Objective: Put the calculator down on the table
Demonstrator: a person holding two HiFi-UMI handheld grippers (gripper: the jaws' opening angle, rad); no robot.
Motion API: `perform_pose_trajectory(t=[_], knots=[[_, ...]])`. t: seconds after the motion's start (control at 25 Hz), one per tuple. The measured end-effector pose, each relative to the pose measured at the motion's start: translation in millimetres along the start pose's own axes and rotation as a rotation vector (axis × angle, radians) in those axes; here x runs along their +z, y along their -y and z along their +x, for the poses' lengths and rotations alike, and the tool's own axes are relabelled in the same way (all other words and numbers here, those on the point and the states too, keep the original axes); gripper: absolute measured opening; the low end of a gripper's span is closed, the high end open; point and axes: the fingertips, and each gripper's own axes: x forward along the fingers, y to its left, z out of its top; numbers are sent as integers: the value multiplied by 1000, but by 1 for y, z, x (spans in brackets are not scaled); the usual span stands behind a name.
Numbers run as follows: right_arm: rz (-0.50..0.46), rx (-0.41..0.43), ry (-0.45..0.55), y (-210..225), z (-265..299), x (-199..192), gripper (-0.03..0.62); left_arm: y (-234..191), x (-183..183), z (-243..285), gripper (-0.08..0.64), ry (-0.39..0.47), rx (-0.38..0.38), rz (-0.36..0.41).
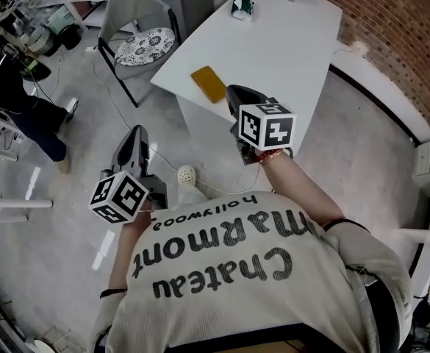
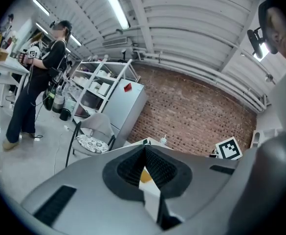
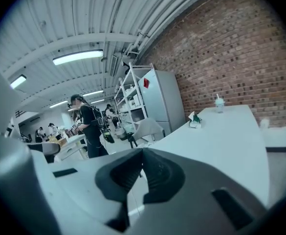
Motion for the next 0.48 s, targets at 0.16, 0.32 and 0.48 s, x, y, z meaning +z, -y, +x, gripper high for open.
perform_pose_trajectory(t=[0.16, 0.32, 0.48], knots=[[-6, 4, -5, 2, -10, -11, 3, 6, -14, -7, 0, -26, 1, -5], [-9, 9, -21, 3, -16, -20, 2, 7, -21, -13, 0, -34, 13, -17], [-2, 3, -28, 7, -20, -27, 3, 10, -27, -15, 0, -49, 13, -16]])
